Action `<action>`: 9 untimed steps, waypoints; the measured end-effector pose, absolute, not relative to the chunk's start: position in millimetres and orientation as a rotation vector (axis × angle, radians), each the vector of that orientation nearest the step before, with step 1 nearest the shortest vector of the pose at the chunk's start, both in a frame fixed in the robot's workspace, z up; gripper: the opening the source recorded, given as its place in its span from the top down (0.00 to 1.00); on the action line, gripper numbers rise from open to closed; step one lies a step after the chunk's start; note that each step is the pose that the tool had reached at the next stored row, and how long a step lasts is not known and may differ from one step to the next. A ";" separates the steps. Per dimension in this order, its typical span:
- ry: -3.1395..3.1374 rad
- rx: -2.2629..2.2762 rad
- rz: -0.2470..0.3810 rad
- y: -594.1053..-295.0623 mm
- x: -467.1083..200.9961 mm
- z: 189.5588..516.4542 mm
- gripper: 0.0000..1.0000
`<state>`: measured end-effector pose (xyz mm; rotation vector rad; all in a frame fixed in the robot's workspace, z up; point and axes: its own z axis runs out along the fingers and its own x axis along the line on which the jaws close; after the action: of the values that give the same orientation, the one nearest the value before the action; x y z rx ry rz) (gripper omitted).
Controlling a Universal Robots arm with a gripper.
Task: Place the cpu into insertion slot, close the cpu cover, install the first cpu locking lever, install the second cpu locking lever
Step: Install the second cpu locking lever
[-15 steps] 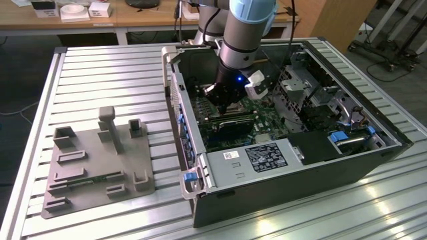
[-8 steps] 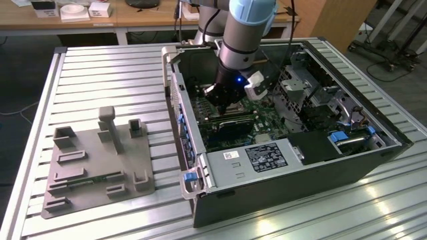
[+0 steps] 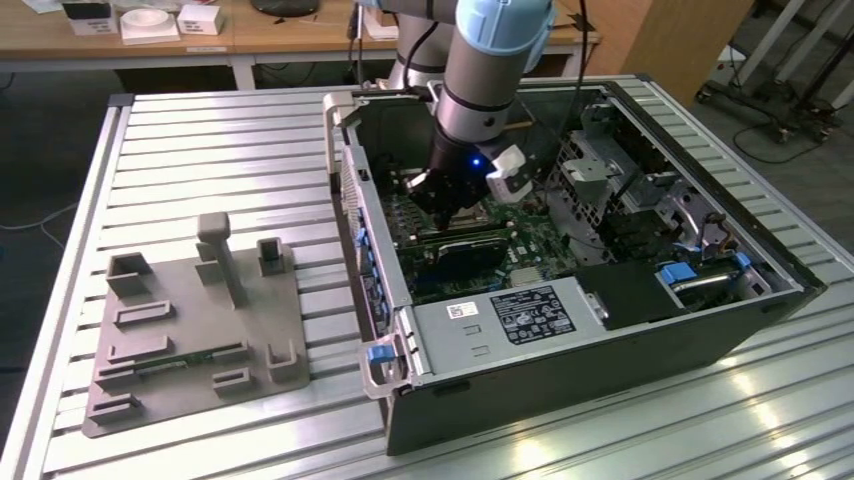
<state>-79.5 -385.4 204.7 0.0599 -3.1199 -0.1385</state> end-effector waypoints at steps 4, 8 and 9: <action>-3.120 0.060 -0.143 -385.4 -80.7 203.4 0.89; -3.119 0.060 -0.150 -385.3 -81.0 202.2 0.89; -3.119 0.060 -0.152 -385.3 -81.0 201.9 0.89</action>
<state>-81.0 -385.3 201.9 0.0599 -3.1194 -0.1516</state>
